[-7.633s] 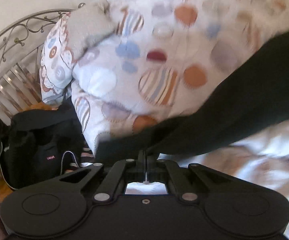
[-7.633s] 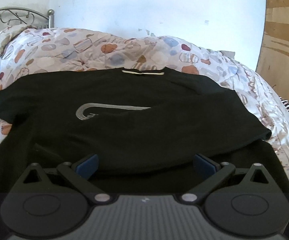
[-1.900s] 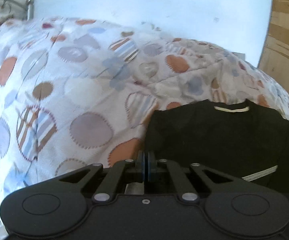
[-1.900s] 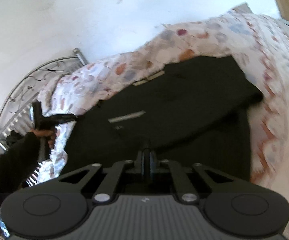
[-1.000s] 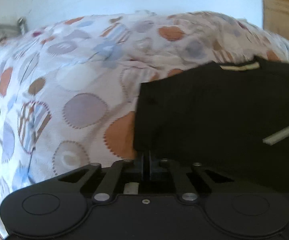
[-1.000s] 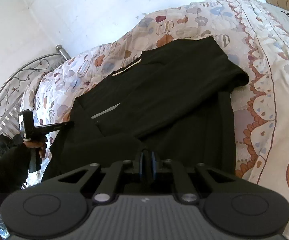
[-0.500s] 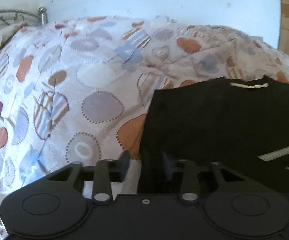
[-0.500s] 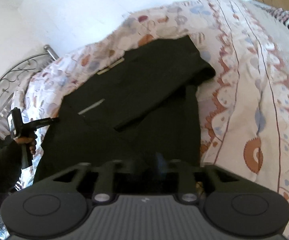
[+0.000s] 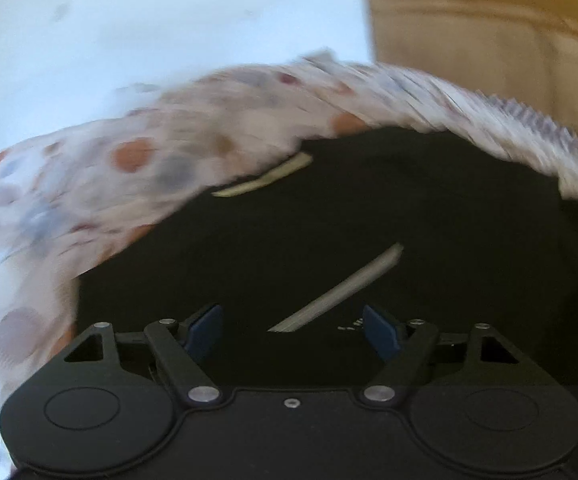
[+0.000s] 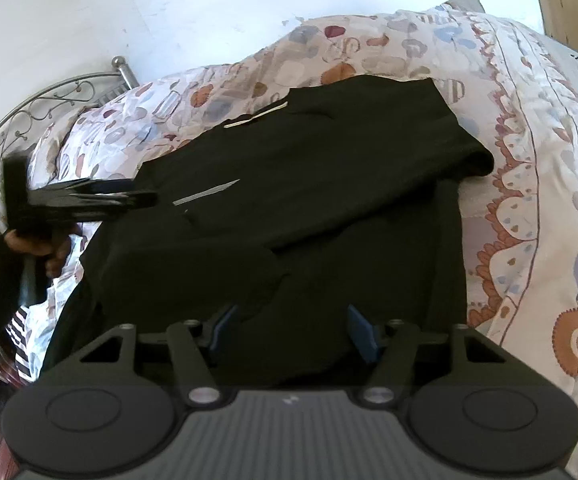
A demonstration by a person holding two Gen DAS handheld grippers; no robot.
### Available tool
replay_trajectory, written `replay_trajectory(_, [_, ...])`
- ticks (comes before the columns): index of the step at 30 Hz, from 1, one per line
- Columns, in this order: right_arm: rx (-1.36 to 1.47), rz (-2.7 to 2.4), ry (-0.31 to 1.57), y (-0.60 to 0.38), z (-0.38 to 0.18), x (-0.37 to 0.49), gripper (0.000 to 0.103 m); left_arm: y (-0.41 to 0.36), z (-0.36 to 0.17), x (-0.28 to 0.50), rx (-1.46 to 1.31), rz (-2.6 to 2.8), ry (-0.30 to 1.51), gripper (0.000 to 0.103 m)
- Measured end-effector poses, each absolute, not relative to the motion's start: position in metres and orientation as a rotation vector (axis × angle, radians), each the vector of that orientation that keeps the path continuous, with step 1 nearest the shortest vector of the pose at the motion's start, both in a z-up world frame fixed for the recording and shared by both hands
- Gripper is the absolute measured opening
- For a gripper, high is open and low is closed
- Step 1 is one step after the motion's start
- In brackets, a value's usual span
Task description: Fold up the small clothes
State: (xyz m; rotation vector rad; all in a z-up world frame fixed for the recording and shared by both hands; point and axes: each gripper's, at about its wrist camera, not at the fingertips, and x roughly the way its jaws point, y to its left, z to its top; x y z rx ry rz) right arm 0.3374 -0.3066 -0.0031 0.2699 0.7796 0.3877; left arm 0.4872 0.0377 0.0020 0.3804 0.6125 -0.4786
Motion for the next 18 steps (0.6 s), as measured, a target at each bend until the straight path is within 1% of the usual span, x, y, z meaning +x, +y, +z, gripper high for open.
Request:
replay_trajectory(3, [0.277, 0.390, 0.779, -0.308, -0.004, 0.338, 0.066, 0.030, -0.010, 0.499, 0.464, -0.560, 0.637, 0.077])
replay_trajectory(6, [0.304, 0.397, 0.773, -0.313, -0.007, 0.339, 0.066, 0.036, -0.011, 0.508, 0.461, -0.654, 0.677, 0.077])
replay_trajectory(13, [0.340, 0.399, 0.774, -0.319, -0.015, 0.343, 0.066, 0.039, -0.013, 0.508, 0.522, -0.800, 0.748, 0.077])
replay_trajectory(18, [0.337, 0.392, 0.773, -0.316, -0.016, 0.343, 0.066, 0.032, -0.019, 0.522, 0.526, -0.783, 0.748, 0.078])
